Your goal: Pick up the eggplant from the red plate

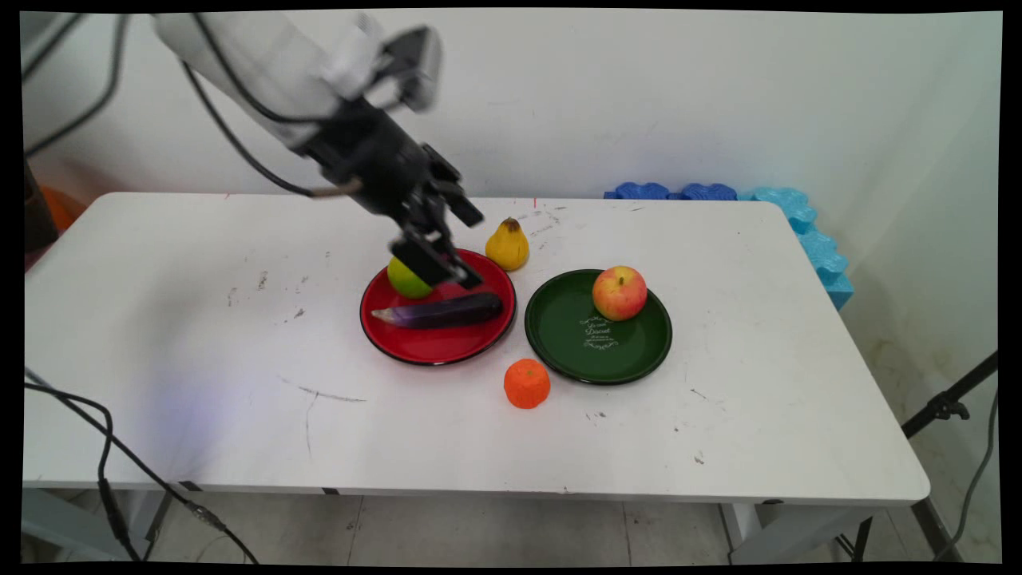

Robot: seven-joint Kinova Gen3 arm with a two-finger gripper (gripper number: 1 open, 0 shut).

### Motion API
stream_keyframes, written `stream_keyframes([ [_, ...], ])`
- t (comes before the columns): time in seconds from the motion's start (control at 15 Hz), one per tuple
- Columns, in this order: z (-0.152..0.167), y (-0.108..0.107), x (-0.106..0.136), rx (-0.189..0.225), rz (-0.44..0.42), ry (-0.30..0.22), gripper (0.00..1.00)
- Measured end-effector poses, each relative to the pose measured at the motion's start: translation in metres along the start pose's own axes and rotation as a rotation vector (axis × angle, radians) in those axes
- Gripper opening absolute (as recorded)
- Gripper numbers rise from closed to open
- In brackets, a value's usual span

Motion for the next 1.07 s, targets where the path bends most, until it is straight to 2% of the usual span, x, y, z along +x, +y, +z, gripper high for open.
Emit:
stream_keyframes([
  [0.33, -0.037, -0.012, -0.021, 0.023, -0.003, -0.004, 1.0],
  [0.6, -0.052, -0.036, -0.041, 0.066, -0.015, -0.05, 1.0],
  [0.93, -0.038, -0.065, -0.066, 0.121, -0.056, -0.124, 1.0],
  [1.07, -0.027, -0.07, -0.073, 0.129, -0.066, -0.143, 1.0],
])
